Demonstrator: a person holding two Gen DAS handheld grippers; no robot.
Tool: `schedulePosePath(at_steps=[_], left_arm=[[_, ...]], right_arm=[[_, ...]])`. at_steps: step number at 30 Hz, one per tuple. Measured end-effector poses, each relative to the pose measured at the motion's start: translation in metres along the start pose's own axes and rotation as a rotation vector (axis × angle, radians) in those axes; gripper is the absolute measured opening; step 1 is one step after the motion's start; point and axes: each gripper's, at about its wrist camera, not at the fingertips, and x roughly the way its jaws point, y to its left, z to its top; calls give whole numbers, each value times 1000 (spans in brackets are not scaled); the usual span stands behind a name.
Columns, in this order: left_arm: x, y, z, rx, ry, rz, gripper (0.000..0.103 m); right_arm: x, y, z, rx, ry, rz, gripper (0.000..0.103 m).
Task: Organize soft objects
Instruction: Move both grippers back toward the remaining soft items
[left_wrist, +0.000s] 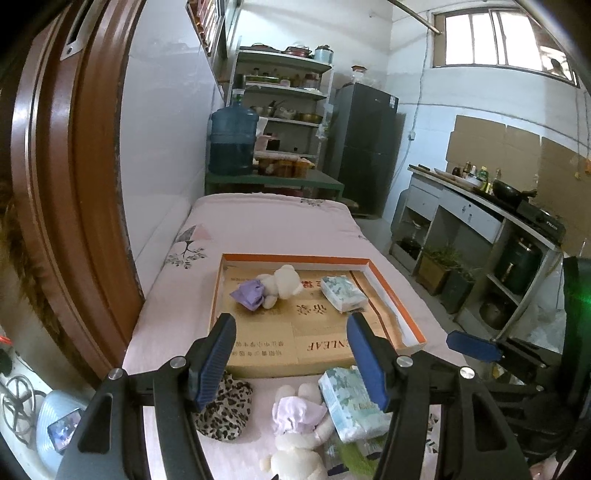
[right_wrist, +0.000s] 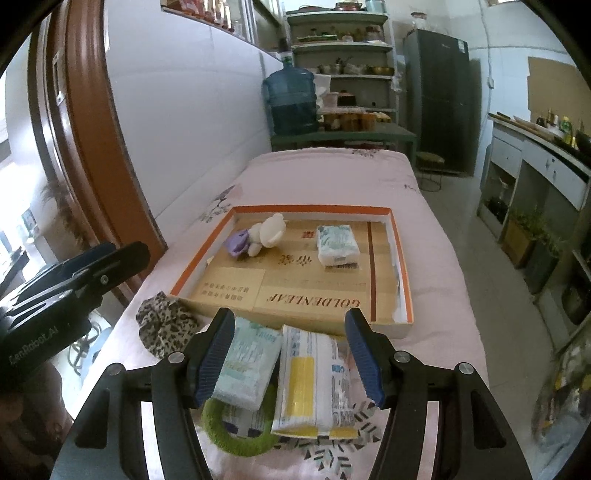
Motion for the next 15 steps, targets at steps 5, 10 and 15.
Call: schedulePosePath(at_steps=[5, 10, 15], left_arm=[[-5, 3, -7, -9, 5, -1, 62], [-13, 8, -14, -19, 2, 4, 62], [-18, 12, -22, -26, -1, 8, 62]], right_arm=[[-5, 2, -7, -1, -1, -1, 64], [-5, 0, -15, 8, 11, -8, 64], [-8, -3, -24, 11, 15, -25, 64]])
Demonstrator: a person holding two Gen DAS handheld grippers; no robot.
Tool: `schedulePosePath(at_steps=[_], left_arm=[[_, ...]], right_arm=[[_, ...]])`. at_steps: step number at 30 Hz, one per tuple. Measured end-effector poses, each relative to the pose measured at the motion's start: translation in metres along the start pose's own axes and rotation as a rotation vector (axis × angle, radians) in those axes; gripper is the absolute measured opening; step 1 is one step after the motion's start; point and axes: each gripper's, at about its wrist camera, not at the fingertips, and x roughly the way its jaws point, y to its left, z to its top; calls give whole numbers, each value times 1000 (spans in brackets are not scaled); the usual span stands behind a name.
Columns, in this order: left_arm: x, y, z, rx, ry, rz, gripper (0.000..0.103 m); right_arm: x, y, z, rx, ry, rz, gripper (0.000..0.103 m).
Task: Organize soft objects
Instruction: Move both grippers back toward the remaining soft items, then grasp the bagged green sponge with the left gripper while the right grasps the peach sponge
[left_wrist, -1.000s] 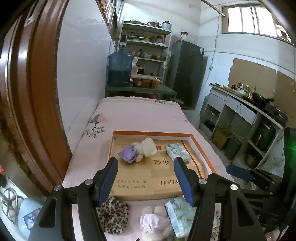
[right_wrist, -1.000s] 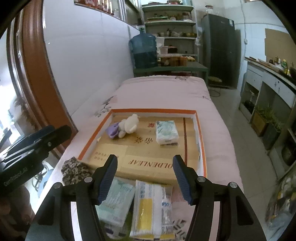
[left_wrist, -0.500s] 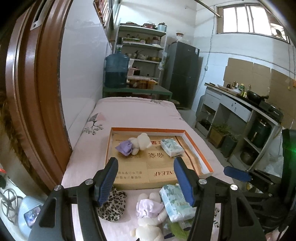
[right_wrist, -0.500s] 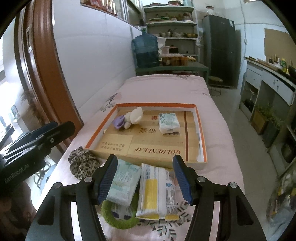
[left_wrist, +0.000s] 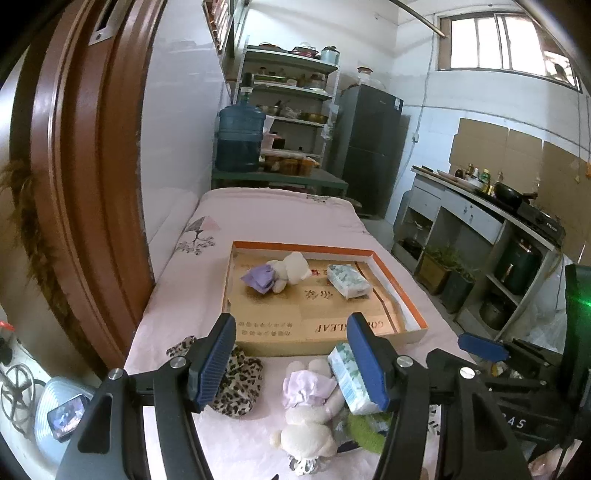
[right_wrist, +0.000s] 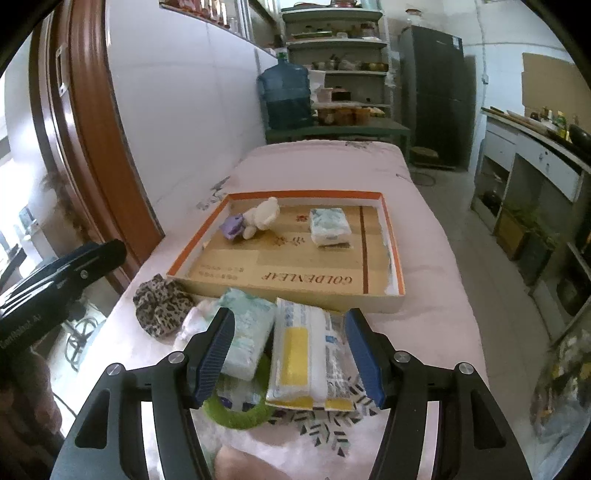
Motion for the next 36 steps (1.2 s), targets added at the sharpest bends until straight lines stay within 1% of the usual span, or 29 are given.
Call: schedulePosePath(at_steps=[6, 13, 18, 24, 28, 32, 36], left_arm=[[-6, 2, -12, 3, -3, -12, 62], [-16, -8, -33, 36, 16, -56, 62], [-24, -13, -55, 33, 46, -123, 62], [-31, -17, -79, 19, 78, -166, 62], [-34, -20, -92, 21, 111, -184, 62], [-34, -22, -105, 29, 145, -216, 62], [-32, -25, -114, 36, 174, -247, 62]], right_arm=[[-8, -1, -19, -14, 11, 11, 64], [-18, 4, -46, -57, 16, 21, 64], [-20, 4, -66, -63, 43, 46, 64], [-22, 1, -84, -42, 71, 85, 64], [-21, 7, -94, -60, 98, 115, 64], [-18, 14, -105, -85, 122, 124, 64], [-12, 16, -111, -85, 147, 143, 64]])
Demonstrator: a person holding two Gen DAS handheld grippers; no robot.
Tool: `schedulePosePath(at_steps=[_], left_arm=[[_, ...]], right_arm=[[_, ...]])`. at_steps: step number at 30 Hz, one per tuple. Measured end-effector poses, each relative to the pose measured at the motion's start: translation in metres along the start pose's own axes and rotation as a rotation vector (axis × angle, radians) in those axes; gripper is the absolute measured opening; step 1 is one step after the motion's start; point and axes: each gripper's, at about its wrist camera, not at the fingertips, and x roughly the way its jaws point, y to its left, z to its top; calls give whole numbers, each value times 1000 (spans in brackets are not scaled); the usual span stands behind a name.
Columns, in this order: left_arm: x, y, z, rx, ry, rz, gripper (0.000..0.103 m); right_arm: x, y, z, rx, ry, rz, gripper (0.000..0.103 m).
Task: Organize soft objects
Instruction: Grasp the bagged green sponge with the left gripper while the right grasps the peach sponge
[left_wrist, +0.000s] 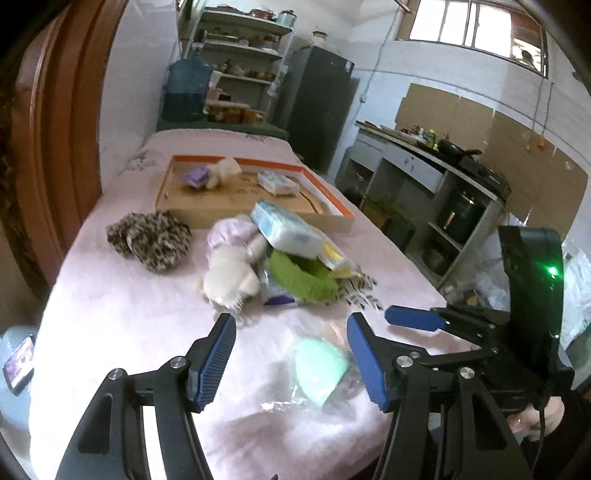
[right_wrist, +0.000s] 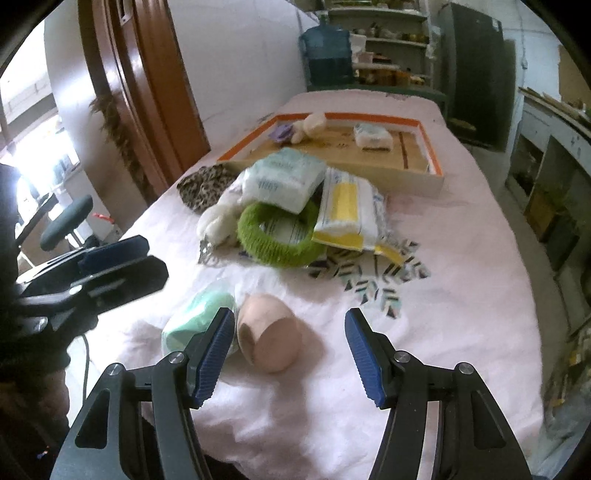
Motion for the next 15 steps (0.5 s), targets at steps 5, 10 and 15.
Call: schedulePosePath(at_steps=[5, 10, 15], left_arm=[[5, -1, -7, 5, 26, -27, 62], [12, -1, -12, 7, 58, -54, 62], [23, 1, -21, 3, 102, -64, 61]], right_arm=[[7, -2, -1, 15, 18, 18, 64], [12, -2, -3, 15, 32, 46, 64], [17, -3, -5, 28, 39, 82, 64]])
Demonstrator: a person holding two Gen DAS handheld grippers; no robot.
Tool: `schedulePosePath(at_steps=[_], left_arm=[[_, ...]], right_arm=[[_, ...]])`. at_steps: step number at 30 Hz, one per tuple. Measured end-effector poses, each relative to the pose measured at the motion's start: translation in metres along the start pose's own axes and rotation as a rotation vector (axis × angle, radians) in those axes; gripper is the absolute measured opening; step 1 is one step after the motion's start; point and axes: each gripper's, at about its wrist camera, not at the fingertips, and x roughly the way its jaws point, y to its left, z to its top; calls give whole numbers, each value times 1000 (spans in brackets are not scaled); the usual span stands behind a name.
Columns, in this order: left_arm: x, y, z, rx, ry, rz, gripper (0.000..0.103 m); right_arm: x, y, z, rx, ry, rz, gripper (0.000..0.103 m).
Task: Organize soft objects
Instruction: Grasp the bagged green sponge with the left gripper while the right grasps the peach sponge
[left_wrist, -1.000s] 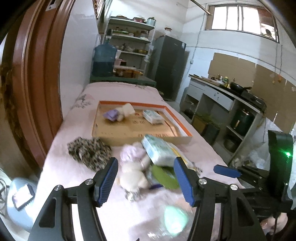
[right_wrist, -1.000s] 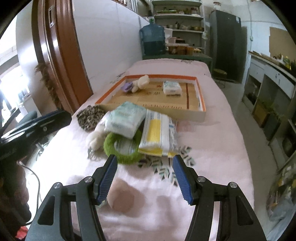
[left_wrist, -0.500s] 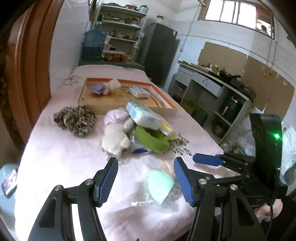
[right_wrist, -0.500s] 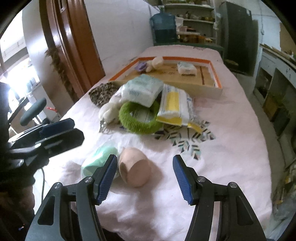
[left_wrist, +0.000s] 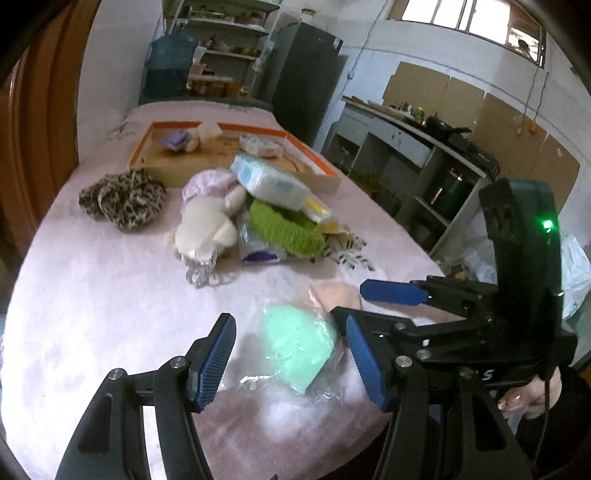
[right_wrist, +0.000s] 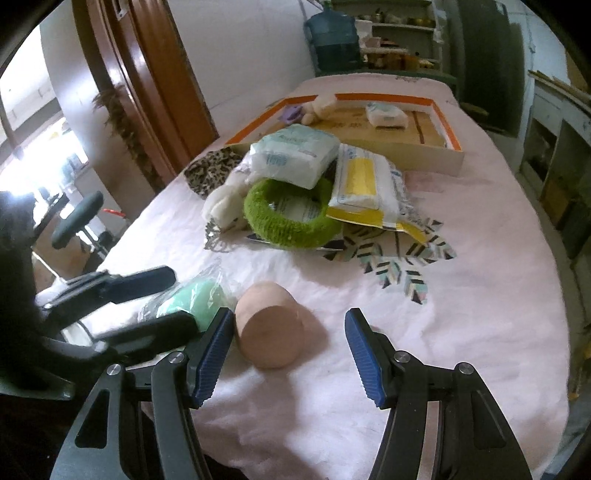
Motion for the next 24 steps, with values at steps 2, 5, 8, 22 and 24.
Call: schedulePosePath(at_steps=[2, 5, 8, 22, 24], left_arm=[[5, 5, -1, -23, 14, -16, 61], [9, 9, -3, -40, 24, -24, 62], [10, 10, -4, -49, 27, -36, 61], [8, 8, -8, -43, 7, -52, 45], [7, 8, -8, -41, 3, -49, 45]], right_arm=[[2, -2, 0, 6, 2, 8, 64], [3, -6, -1, 24, 5, 32, 64], [4, -8, -1, 29, 7, 42, 64], [3, 8, -1, -29, 12, 69, 38], [2, 8, -1, -29, 11, 67, 38]])
